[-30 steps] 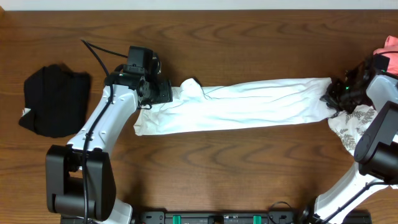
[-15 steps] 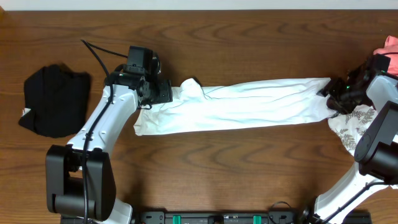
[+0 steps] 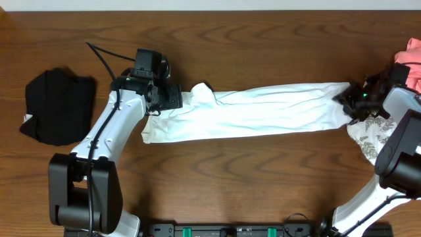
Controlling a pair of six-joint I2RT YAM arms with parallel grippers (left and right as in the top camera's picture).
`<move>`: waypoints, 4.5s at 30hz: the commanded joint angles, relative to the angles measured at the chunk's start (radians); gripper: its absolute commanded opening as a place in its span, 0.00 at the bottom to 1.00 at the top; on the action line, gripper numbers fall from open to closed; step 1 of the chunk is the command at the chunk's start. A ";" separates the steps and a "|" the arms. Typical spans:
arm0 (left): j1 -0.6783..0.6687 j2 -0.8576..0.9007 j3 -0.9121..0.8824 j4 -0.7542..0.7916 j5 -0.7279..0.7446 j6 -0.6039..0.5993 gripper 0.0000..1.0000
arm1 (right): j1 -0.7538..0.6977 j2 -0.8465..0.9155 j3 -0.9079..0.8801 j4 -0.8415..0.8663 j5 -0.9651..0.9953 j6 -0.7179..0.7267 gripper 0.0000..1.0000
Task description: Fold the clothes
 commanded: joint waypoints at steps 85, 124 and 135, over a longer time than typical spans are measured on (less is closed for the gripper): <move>0.002 0.002 0.010 -0.020 -0.013 0.002 0.63 | 0.658 -0.076 0.152 -0.345 0.365 -0.373 0.03; 0.002 0.002 0.010 -0.020 -0.013 0.002 0.63 | 0.715 -0.077 0.152 -0.201 0.207 -0.331 0.33; 0.002 0.002 0.010 -0.024 -0.013 0.002 0.63 | 0.650 -0.098 0.169 -0.100 -0.087 -0.412 0.37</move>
